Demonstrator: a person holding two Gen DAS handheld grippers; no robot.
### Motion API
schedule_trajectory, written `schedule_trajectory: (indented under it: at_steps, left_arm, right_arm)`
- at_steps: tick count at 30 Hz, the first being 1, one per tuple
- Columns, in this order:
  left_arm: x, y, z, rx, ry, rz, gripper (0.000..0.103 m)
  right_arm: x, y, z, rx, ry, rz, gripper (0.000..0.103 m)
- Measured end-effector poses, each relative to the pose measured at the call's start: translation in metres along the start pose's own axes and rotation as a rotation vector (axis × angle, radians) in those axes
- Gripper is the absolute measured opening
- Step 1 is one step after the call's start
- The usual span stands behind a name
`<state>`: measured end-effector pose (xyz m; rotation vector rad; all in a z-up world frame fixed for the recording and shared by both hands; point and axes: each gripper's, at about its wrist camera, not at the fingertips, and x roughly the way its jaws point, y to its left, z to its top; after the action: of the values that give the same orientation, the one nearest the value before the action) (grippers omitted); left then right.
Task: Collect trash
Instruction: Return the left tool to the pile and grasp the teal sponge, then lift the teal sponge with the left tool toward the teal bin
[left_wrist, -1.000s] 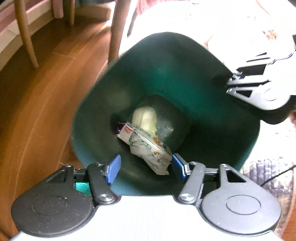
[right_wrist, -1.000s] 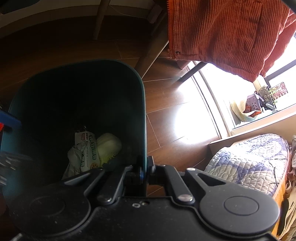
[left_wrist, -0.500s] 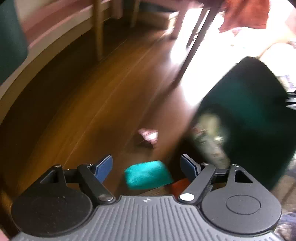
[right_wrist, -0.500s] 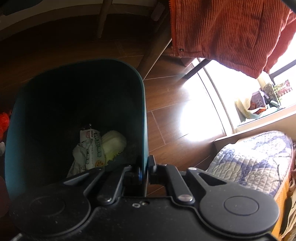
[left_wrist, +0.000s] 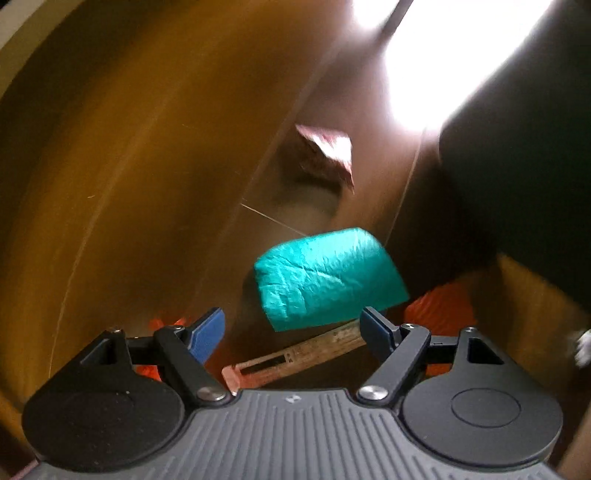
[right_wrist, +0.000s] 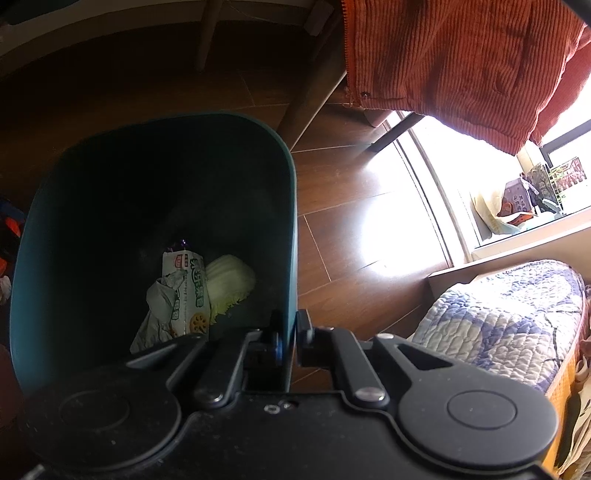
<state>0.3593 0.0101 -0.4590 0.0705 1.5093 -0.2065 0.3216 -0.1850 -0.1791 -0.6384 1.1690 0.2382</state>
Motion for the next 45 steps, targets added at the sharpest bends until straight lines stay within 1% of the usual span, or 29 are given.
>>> schedule_trajectory:
  at_steps: [1,2,4,7,9,14,17,19,20,21,22,24,25,27,30,32,34,36,39,42,45]
  left_arm:
    - [0.011,-0.001,0.001,-0.007,0.017,0.005,0.080]
    - [0.020,0.001,0.002,-0.030,0.033,-0.005,0.080]
    - [0.034,0.010,0.001,-0.096,0.062,-0.030,0.080]
    - [0.046,0.034,0.003,-0.227,0.085,-0.085,0.080]
    - [0.053,0.045,0.005,-0.289,0.106,-0.099,0.080]
    - [0.074,0.045,0.007,-0.341,0.164,-0.161,0.080]
    - [0.079,0.038,0.008,-0.348,0.151,-0.161,0.080]
    - [0.077,0.034,0.008,-0.333,0.139,-0.142,0.077]
    - [0.075,0.031,0.008,-0.319,0.127,-0.129,0.066]
    - [0.074,0.029,0.008,-0.308,0.121,-0.119,0.052]
    - [0.072,0.028,0.008,-0.304,0.119,-0.107,0.048]
    - [0.070,0.027,0.007,-0.310,0.124,-0.108,0.027]
    - [0.068,0.027,0.007,-0.307,0.121,-0.104,0.024]
    - [0.061,0.027,0.006,-0.300,0.097,-0.078,0.015]
    - [0.051,0.025,0.009,-0.310,0.073,-0.052,0.012]
    - [0.045,0.027,0.007,-0.328,0.066,-0.056,0.010]
    - [0.031,0.024,0.007,-0.308,0.048,-0.026,0.010]
    - [0.010,0.022,0.005,-0.281,0.011,-0.018,0.008]
    - [-0.025,0.026,0.001,-0.280,-0.044,-0.015,0.007]
    - [-0.062,0.026,-0.004,-0.235,-0.121,0.040,0.005]
    - [-0.095,0.035,0.001,-0.214,-0.161,0.069,0.004]
  right_arm:
    - [0.000,0.000,0.000,-0.004,0.002,0.000,0.006]
    - [0.000,0.000,0.000,-0.004,0.004,0.001,0.006]
    - [0.001,-0.001,-0.001,0.002,0.007,0.004,0.006]
    - [0.003,-0.004,0.000,0.009,0.005,0.006,0.006]
    - [0.003,-0.006,0.000,0.013,0.001,0.006,0.006]
    - [0.004,-0.010,-0.001,0.033,-0.008,0.009,0.006]
    - [0.004,-0.011,-0.003,0.037,-0.007,0.010,0.006]
    - [0.004,-0.012,-0.004,0.040,-0.009,0.011,0.006]
    - [0.004,-0.011,-0.003,0.040,-0.011,0.010,0.006]
    - [0.003,-0.010,-0.003,0.041,-0.012,0.010,0.006]
    - [0.004,-0.011,-0.002,0.041,-0.014,0.010,0.006]
    - [0.003,-0.010,-0.002,0.039,-0.019,0.008,0.005]
    - [0.002,-0.009,-0.002,0.039,-0.021,0.007,0.005]
    - [0.000,-0.008,-0.003,0.040,-0.025,0.007,0.005]
    - [-0.001,-0.006,-0.003,0.038,-0.025,0.006,0.005]
    - [-0.002,-0.005,-0.004,0.038,-0.025,0.004,0.005]
    - [-0.002,-0.004,-0.004,0.036,-0.027,-0.005,0.005]
    - [-0.001,-0.003,-0.003,0.034,-0.029,-0.016,0.004]
    - [-0.001,-0.003,-0.001,0.041,-0.031,-0.017,0.004]
    - [-0.003,0.000,-0.001,0.029,-0.036,-0.016,0.004]
    - [-0.006,0.005,0.000,0.020,-0.043,-0.021,0.004]
